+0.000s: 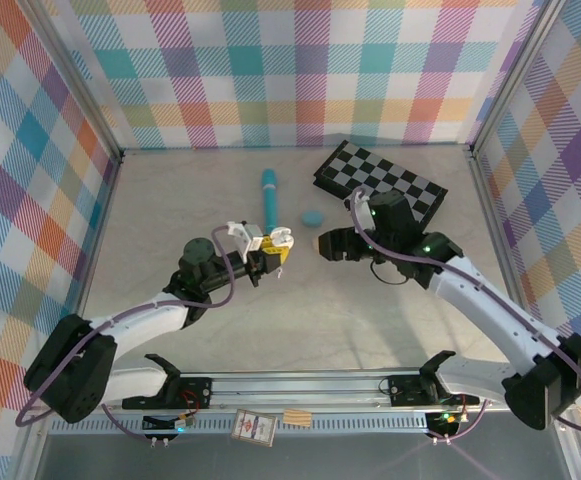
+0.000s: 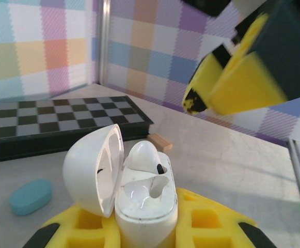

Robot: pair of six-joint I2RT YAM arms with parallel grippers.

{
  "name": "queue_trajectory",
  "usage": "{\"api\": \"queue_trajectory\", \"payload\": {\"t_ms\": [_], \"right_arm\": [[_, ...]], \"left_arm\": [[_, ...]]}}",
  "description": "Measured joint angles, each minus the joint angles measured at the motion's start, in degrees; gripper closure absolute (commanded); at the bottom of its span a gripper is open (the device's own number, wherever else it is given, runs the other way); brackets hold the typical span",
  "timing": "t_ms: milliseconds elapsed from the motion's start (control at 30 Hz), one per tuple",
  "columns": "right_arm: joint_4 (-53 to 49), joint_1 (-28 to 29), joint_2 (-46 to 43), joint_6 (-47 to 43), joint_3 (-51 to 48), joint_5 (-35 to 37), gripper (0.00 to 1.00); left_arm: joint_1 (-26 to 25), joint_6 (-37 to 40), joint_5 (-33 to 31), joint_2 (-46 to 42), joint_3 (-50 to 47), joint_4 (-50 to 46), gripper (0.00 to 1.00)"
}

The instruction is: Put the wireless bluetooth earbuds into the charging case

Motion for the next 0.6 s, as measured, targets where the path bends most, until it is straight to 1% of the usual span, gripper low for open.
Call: {"api": "queue_trajectory", "payload": {"t_ms": [67, 167, 333, 433, 533, 600], "right_arm": [[0.26, -0.85, 4.59, 2.19, 0.68, -0.2, 0.34], [-0.94, -0.98, 14.62, 4.83, 4.07, -1.86, 0.4], [-4.96, -0.48, 30.21, 7.13, 13.6, -4.37, 0.46], [-8.22, 0.74, 37.86, 7.61, 20.24, -5.14, 0.48], [-11.47, 2.71, 44.48, 7.58, 26.86, -5.86, 0.48], [-13.25, 4.0, 47.69, 7.54, 30.1, -6.25, 0.51]], "left_arm": [[1.18, 0.02, -0.85, -2.8, -1.46, -0.15, 1.0], [2.08, 0.07, -2.25, -7.48, -3.67, -0.39, 1.0], [2.1, 1.79, -2.38, -15.17, -5.16, -5.16, 1.0], [2.08, 2.47, -2.34, -17.59, -5.99, -6.84, 1.0], [2.03, 3.26, -2.21, -18.03, -6.67, -8.0, 1.0], [1.9, 3.52, -2.12, -17.88, -7.1, -8.52, 1.0]]}}
